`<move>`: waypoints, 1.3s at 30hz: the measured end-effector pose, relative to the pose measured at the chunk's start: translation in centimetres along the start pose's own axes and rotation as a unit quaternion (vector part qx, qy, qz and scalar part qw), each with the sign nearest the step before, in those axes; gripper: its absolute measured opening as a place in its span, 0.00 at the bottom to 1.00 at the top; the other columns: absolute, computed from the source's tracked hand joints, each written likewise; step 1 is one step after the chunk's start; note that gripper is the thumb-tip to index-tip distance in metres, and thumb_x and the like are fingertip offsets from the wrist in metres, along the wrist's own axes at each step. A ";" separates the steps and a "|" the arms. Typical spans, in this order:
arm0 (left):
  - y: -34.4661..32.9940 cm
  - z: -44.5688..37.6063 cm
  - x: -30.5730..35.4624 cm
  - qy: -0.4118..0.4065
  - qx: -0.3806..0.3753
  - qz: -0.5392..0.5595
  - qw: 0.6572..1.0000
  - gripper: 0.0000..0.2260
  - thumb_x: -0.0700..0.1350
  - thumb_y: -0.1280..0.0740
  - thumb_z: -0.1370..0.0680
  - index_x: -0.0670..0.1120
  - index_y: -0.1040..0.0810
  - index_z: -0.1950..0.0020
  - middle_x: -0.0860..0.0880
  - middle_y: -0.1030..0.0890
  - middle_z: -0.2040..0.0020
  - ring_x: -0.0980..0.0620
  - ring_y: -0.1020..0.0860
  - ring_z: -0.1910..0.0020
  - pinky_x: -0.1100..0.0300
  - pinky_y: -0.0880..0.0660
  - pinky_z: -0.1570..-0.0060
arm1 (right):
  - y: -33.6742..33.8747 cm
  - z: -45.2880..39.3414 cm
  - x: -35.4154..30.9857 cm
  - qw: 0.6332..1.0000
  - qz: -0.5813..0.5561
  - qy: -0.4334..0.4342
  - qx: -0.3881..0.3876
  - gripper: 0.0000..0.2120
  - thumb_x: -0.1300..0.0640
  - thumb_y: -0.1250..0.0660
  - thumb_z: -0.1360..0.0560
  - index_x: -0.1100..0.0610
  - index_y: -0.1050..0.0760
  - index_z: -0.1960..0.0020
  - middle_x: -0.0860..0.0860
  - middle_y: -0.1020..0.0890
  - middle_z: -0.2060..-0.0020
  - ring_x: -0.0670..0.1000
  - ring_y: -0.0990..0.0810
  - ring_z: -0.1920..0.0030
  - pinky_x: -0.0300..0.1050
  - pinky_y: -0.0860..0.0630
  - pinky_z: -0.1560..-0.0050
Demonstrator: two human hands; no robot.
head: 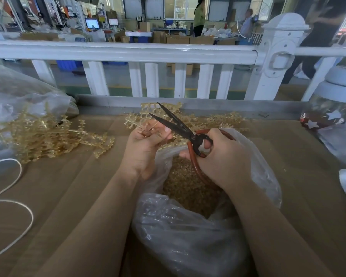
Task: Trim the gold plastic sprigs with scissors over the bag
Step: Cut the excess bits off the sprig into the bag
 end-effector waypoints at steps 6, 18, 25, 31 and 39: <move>0.0 0.0 0.0 0.006 -0.008 0.004 1.000 0.05 0.37 0.30 0.31 0.42 0.22 0.58 0.52 0.20 0.65 0.54 0.23 0.64 0.63 0.24 0.55 | 0.1 0.0 -0.2 1.000 0.006 0.013 0.027 0.28 0.23 0.41 0.33 0.49 0.29 0.58 0.38 0.29 0.68 0.38 0.34 0.71 0.28 0.37 0.70; -0.4 0.3 0.2 -0.005 -0.049 -0.006 0.999 0.03 0.37 0.31 0.29 0.43 0.18 0.60 0.50 0.21 0.64 0.53 0.26 0.63 0.63 0.25 0.55 | 0.3 0.0 -0.3 0.999 0.000 0.025 0.042 0.27 0.24 0.38 0.32 0.48 0.30 0.58 0.38 0.29 0.67 0.39 0.31 0.69 0.28 0.37 0.70; -0.4 0.3 0.3 -0.018 -0.032 -0.031 0.999 0.02 0.36 0.29 0.30 0.41 0.18 0.59 0.48 0.19 0.65 0.52 0.25 0.62 0.59 0.27 0.55 | 0.2 -0.2 -0.2 0.999 0.007 0.014 0.028 0.27 0.25 0.37 0.33 0.49 0.30 0.58 0.37 0.30 0.67 0.36 0.36 0.71 0.29 0.37 0.71; -0.6 0.5 0.5 -0.013 -0.028 -0.025 0.999 0.05 0.35 0.28 0.30 0.43 0.17 0.63 0.47 0.21 0.65 0.51 0.26 0.63 0.59 0.27 0.55 | 0.2 0.0 -0.3 0.999 0.002 0.028 0.037 0.27 0.25 0.36 0.32 0.50 0.27 0.58 0.37 0.29 0.67 0.39 0.31 0.69 0.30 0.35 0.71; -0.7 0.6 0.6 -0.012 -0.018 -0.012 1.000 0.06 0.34 0.32 0.31 0.43 0.17 0.63 0.48 0.20 0.66 0.50 0.26 0.63 0.59 0.28 0.56 | 0.3 0.1 -0.4 0.998 -0.010 0.037 0.041 0.25 0.24 0.36 0.33 0.46 0.34 0.60 0.38 0.30 0.69 0.39 0.32 0.71 0.29 0.37 0.70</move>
Point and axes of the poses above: each hand's wrist, its own z-axis away from the middle knuckle, its own y-axis out of the back of the hand, x = y × z, the point moved 5 cm from there along -z, towards the middle knuckle
